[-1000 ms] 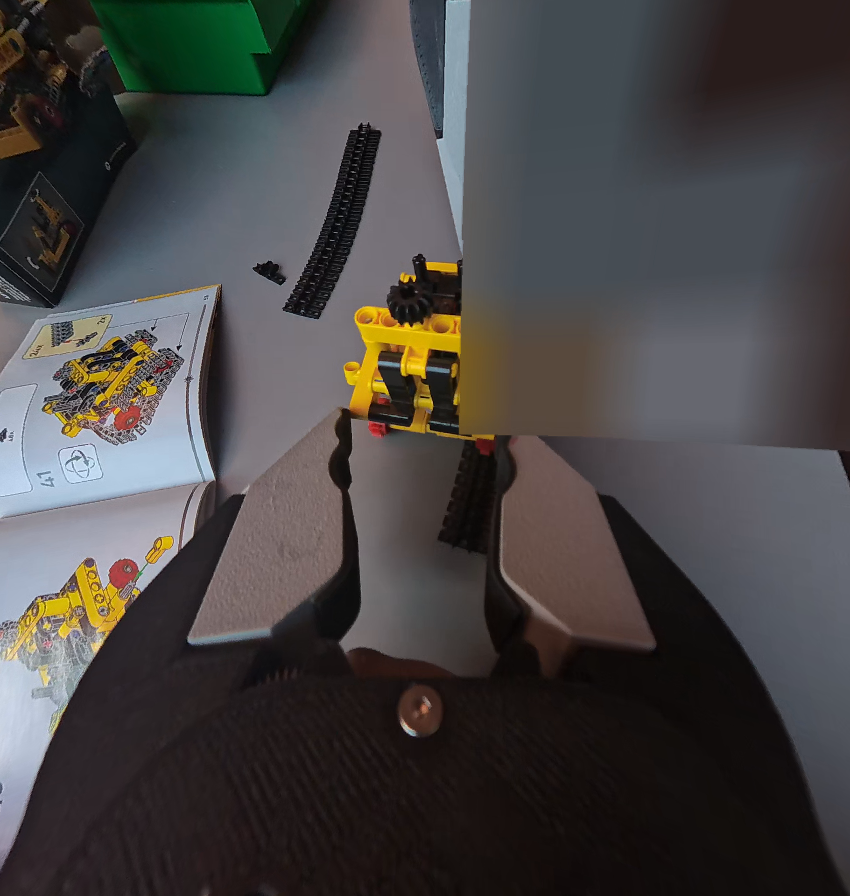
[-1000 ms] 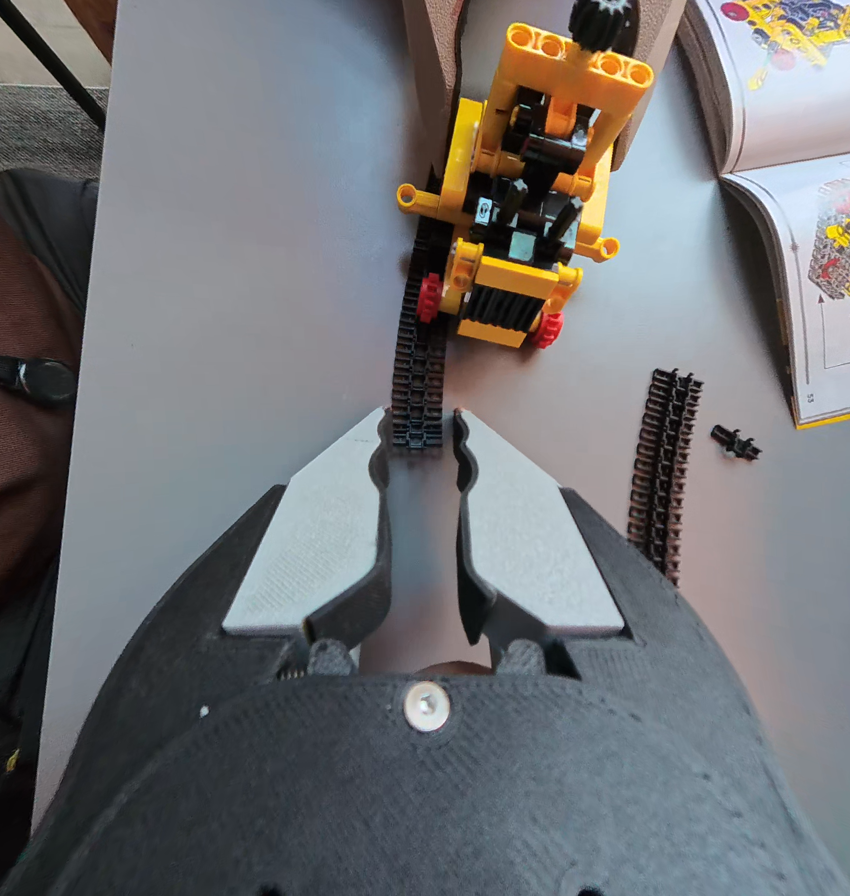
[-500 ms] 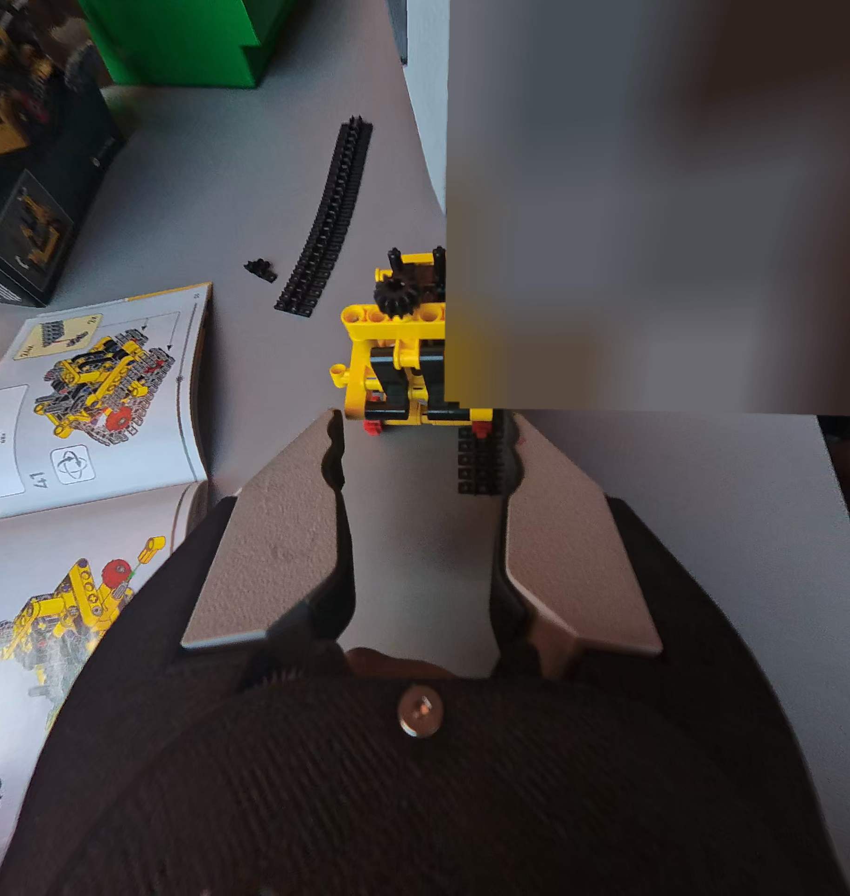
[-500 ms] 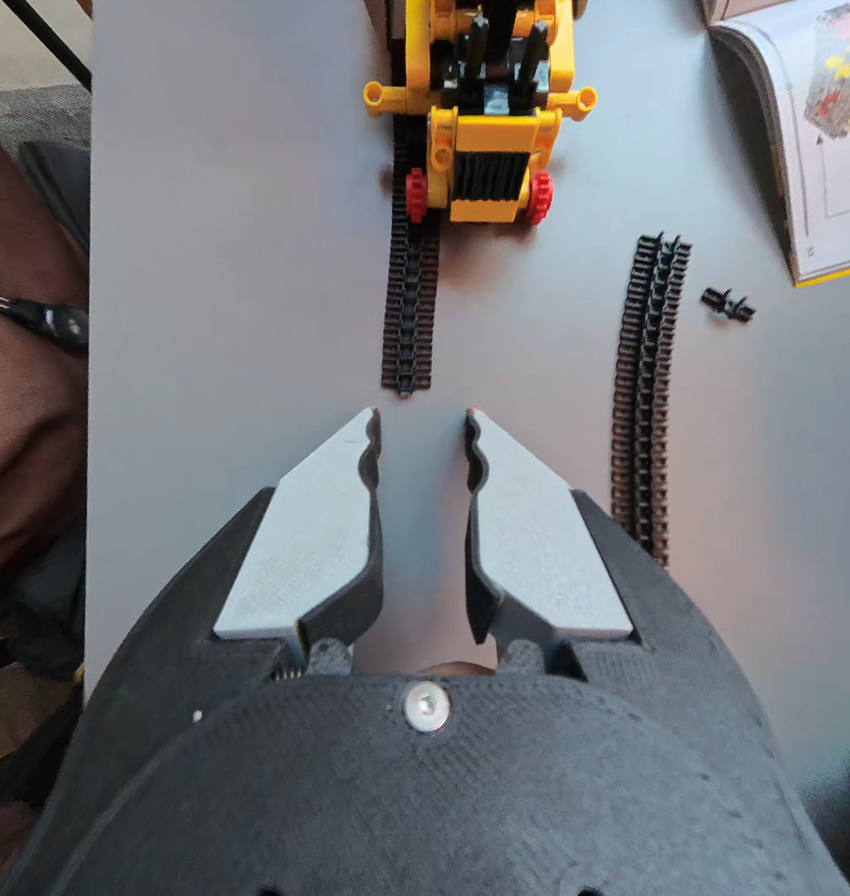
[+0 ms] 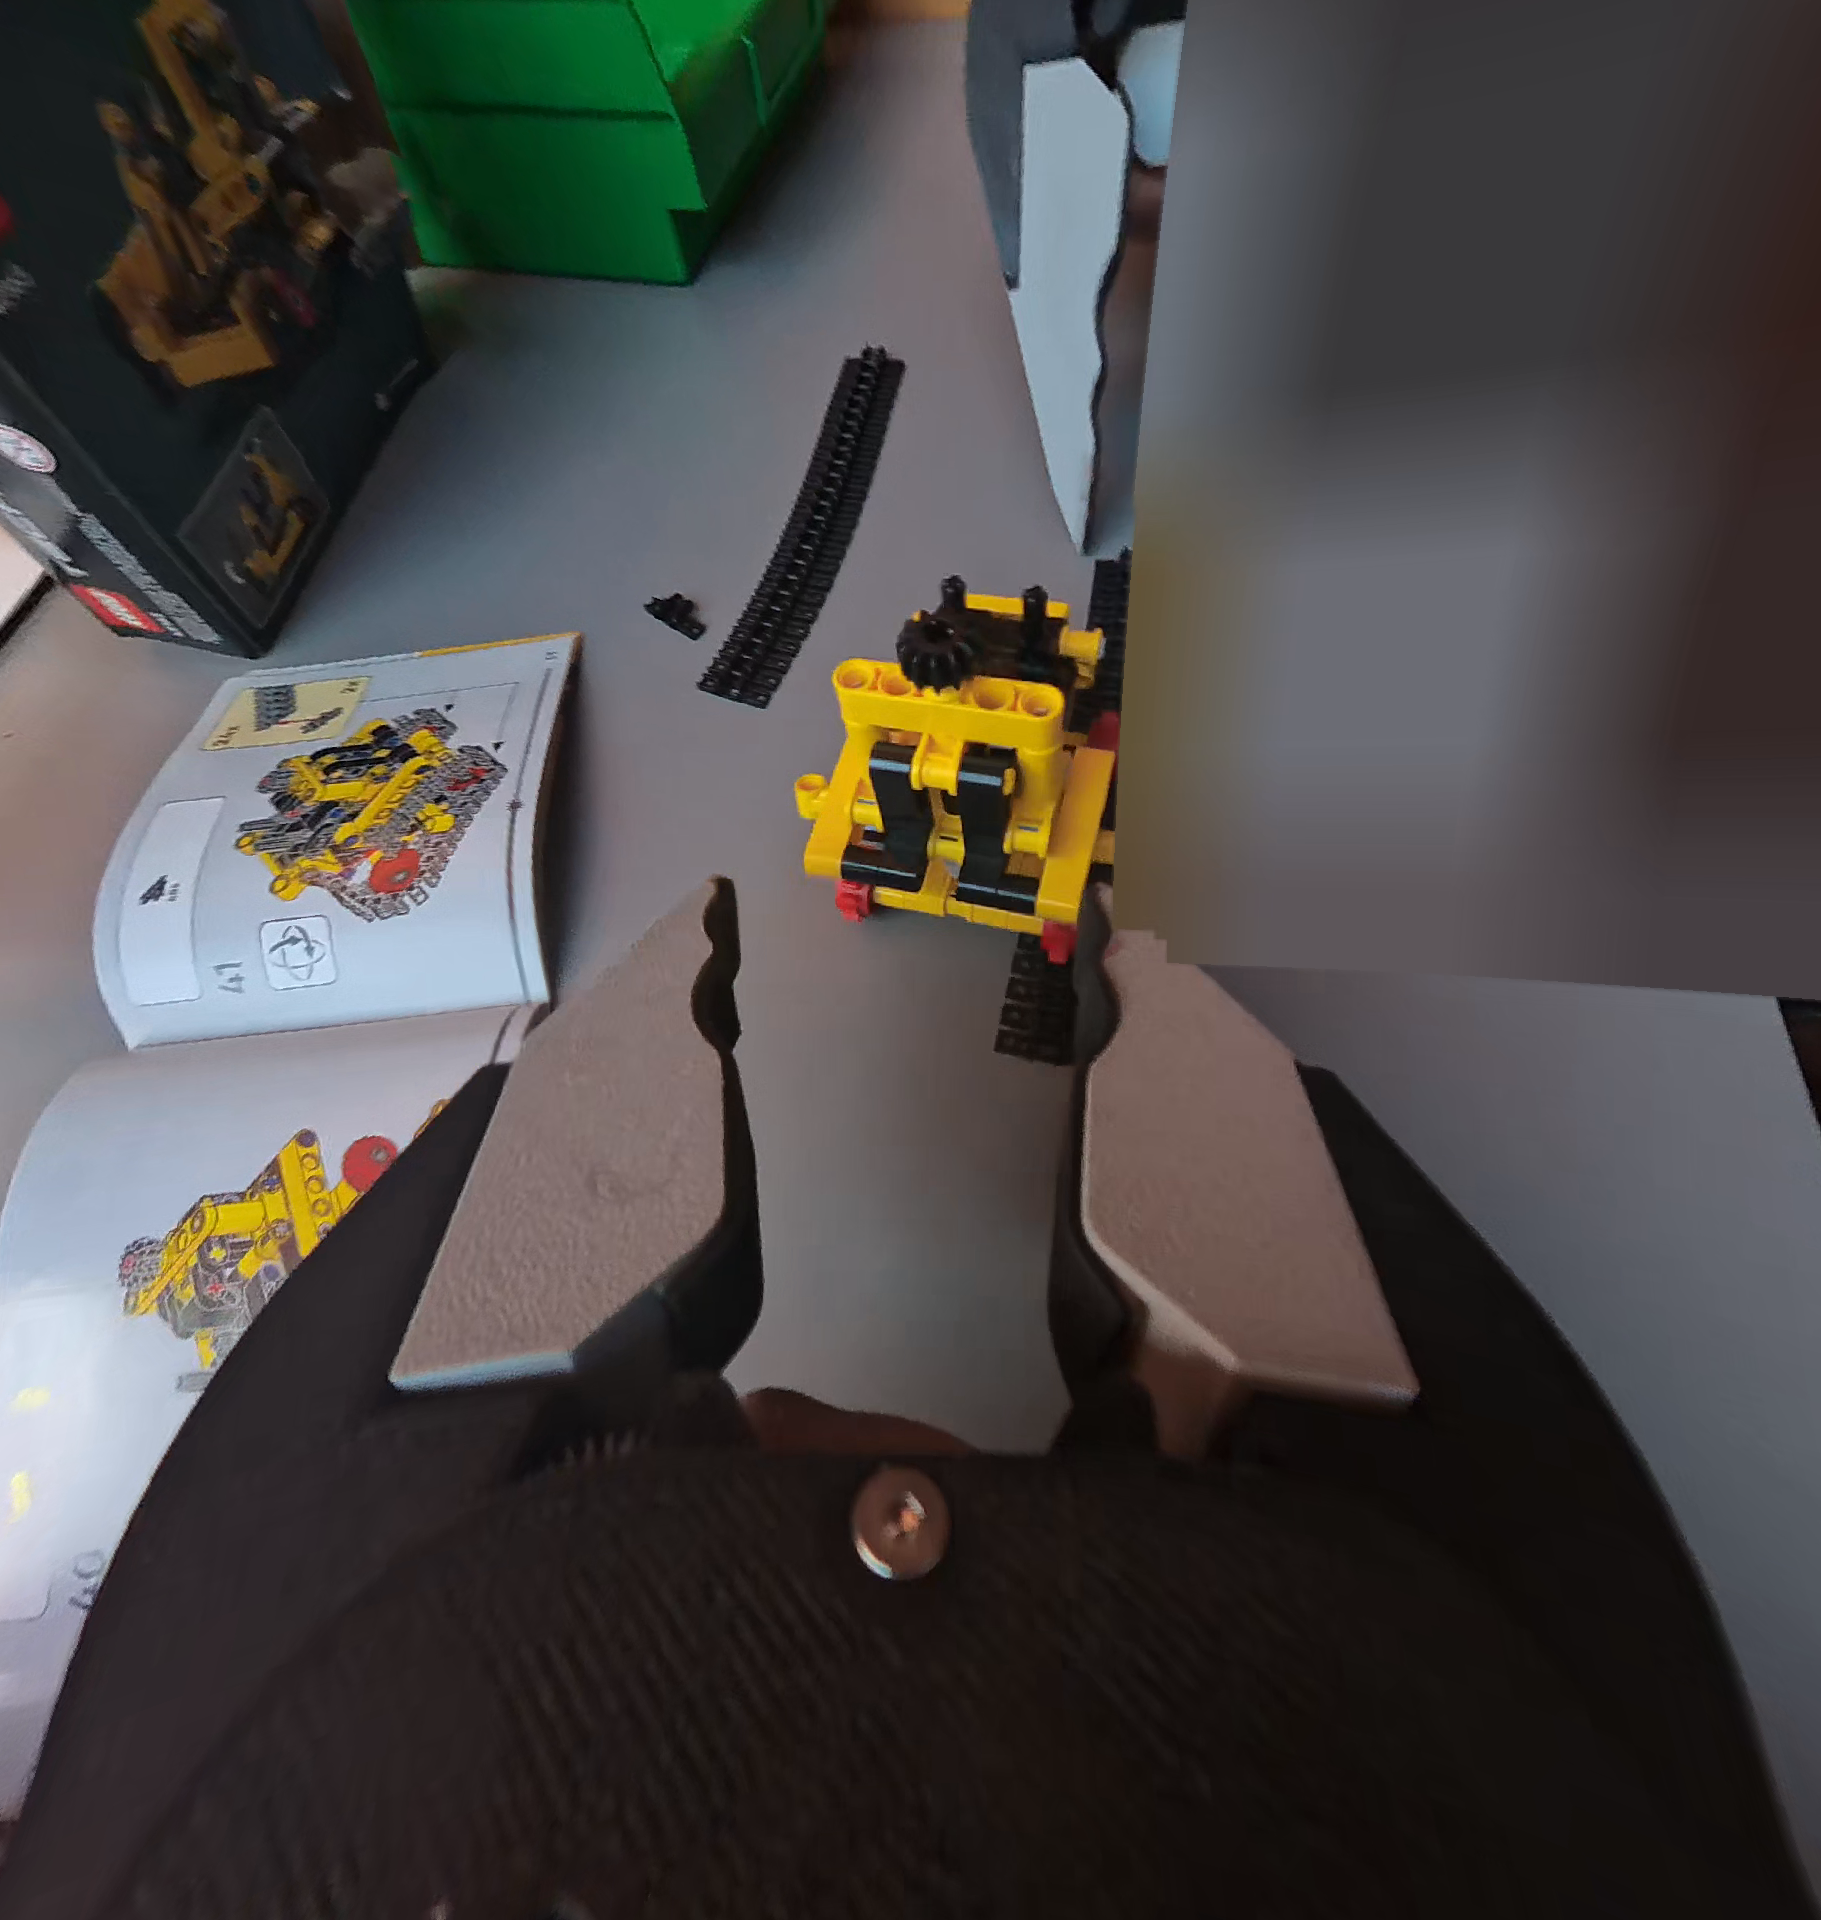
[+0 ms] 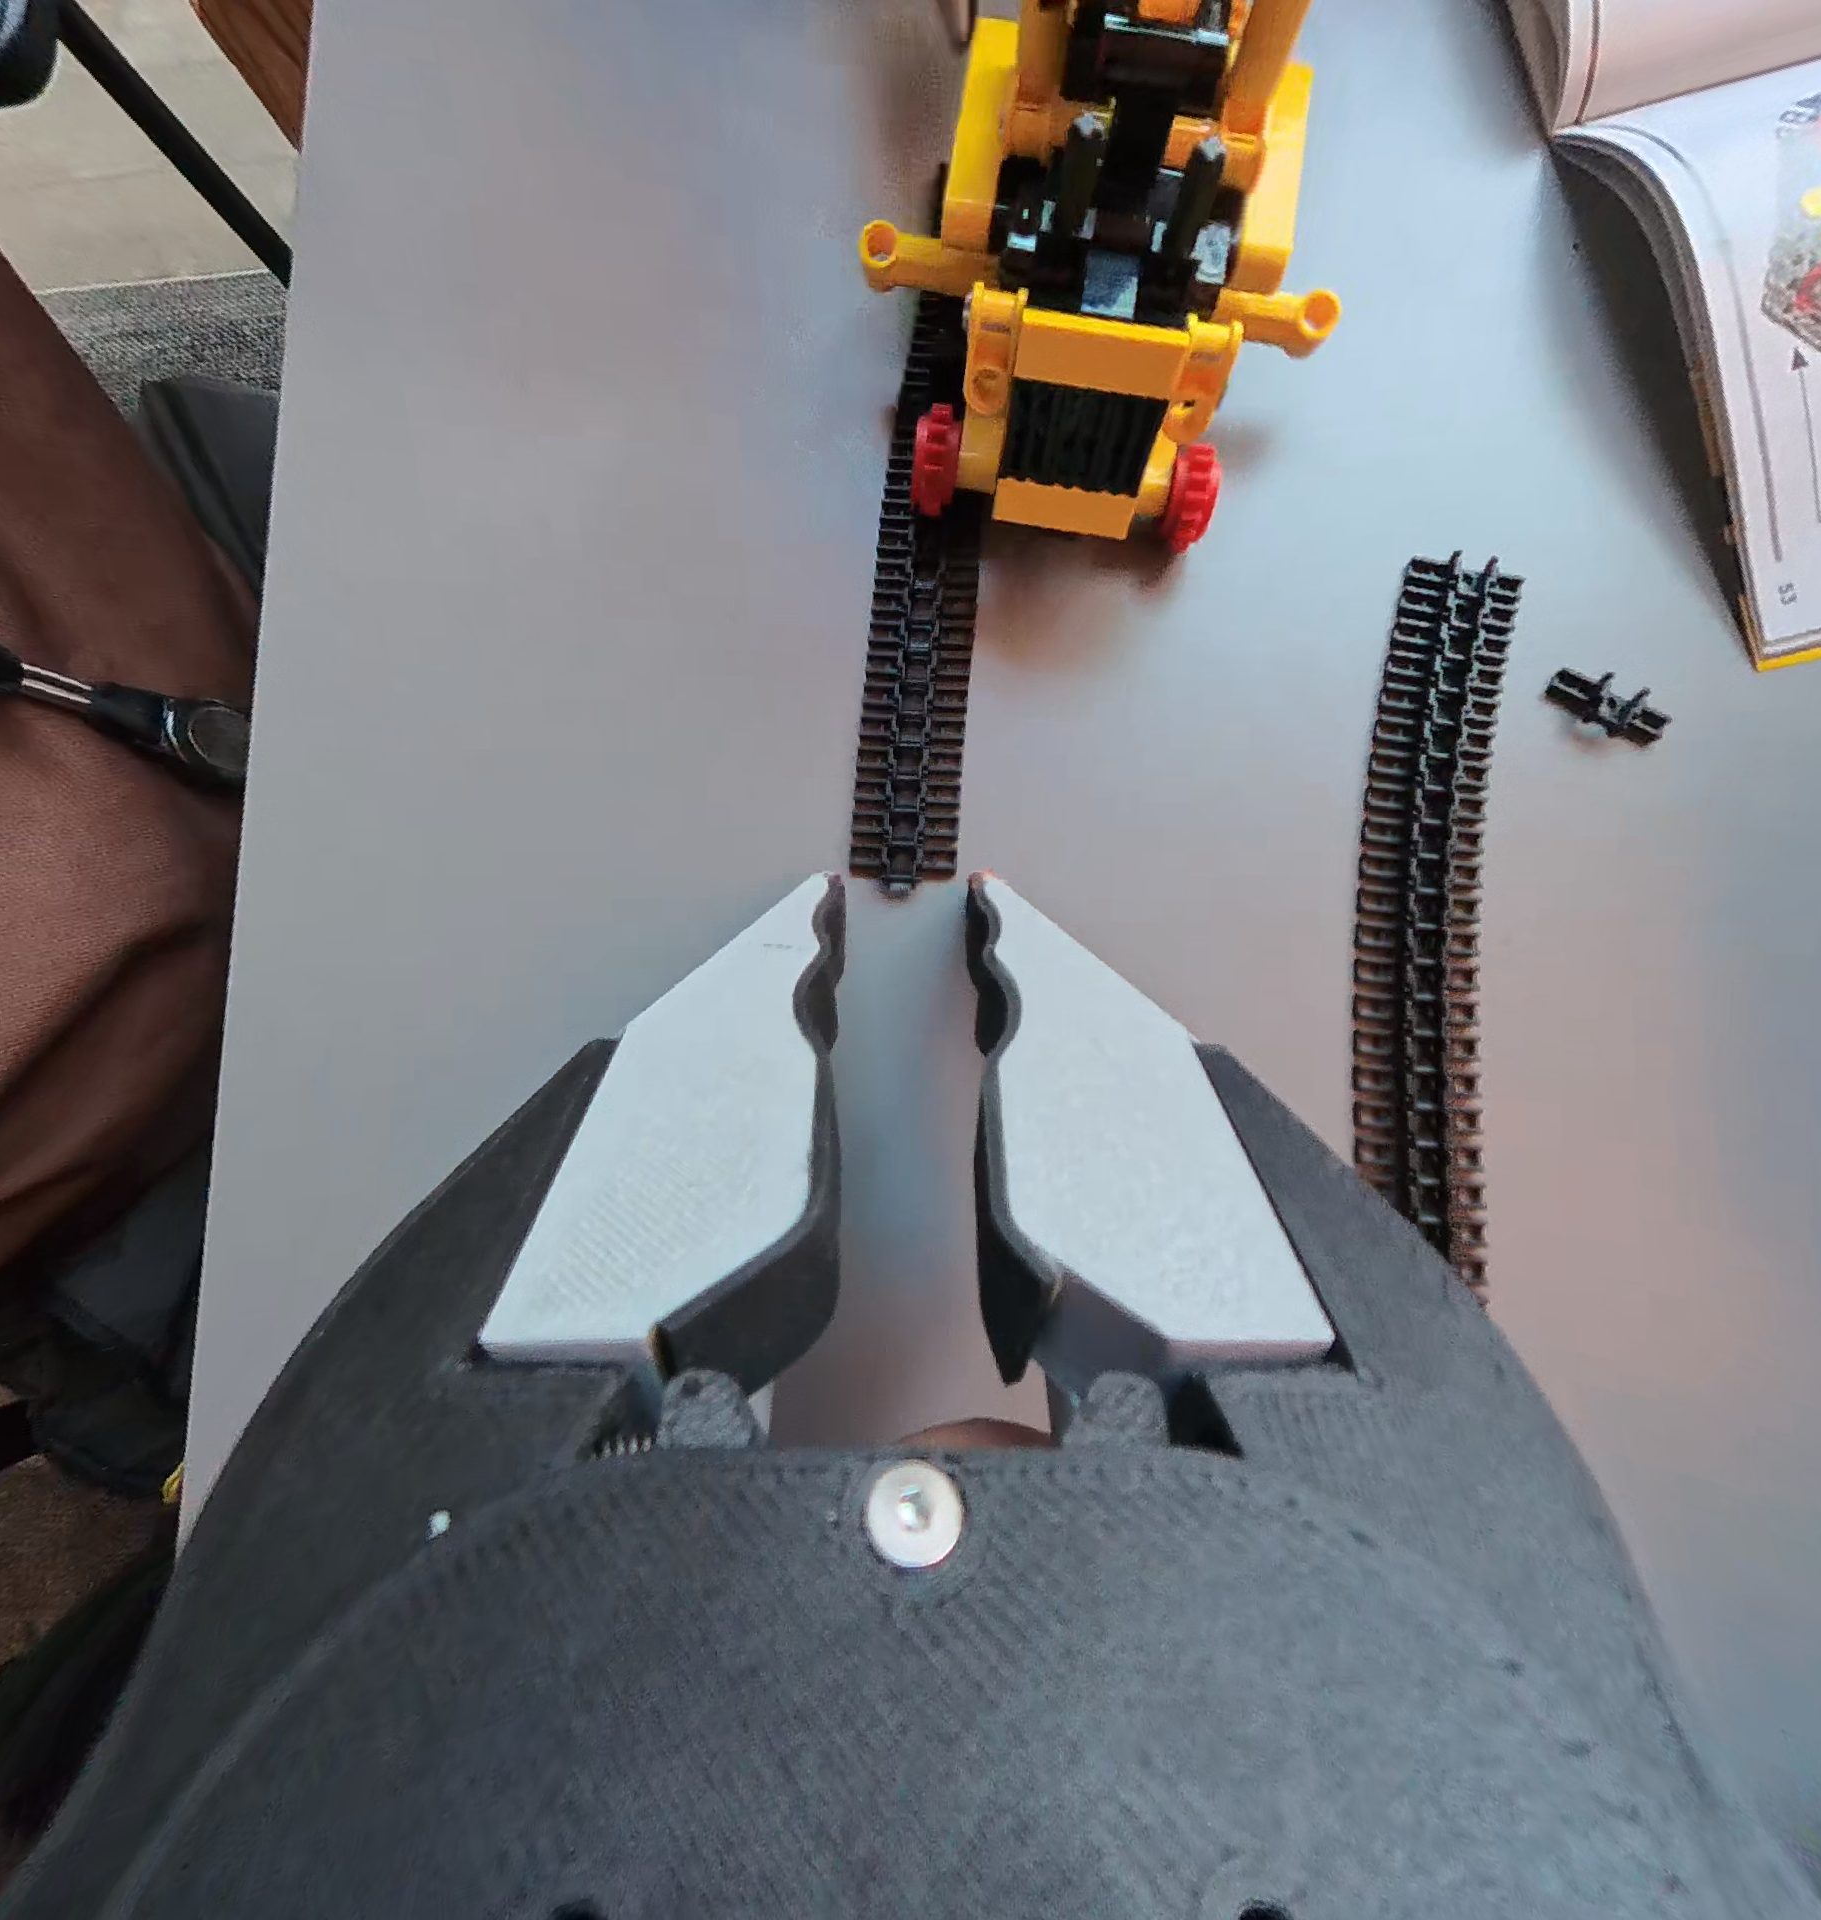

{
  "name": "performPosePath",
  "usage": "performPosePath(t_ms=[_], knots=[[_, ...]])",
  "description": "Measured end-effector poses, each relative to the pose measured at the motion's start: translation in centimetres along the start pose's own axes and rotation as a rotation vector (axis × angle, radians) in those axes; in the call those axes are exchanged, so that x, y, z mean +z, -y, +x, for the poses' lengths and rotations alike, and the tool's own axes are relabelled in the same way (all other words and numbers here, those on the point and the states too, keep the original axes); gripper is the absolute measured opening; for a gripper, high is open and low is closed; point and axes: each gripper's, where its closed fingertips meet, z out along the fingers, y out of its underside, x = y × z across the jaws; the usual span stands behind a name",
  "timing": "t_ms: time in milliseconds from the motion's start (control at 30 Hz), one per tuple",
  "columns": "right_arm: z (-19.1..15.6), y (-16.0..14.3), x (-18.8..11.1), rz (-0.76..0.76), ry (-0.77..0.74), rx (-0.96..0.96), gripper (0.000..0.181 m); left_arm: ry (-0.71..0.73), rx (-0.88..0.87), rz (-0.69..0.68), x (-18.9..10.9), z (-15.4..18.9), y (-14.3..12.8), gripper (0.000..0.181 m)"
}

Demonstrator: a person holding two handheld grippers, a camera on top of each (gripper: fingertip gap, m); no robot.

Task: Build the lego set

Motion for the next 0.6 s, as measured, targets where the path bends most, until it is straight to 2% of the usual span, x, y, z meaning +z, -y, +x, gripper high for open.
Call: performPosePath(t_ms=[200,333,400,600], knots=[[-0.3,0.4,0.4,0.019,0.008,-0.023,0.022,-0.054,-0.021,0.105,-0.7,0.6,1.6,0.06],[-0.2,0.4,0.4,0.02,0.003,-0.023,0.019,-0.052,-0.016,0.09,-0.4,0.6,1.2,0.06],[-0.1,0.3,0.4,0.017,-0.007,-0.033,0.011,-0.052,-0.022,0.088,-0.2,0.6,1.1,0.06],[-0.1,0.4,0.4,0.016,-0.007,-0.039,0.011,-0.031,-0.032,0.086,0.0,0.1,1.0,0.059]])
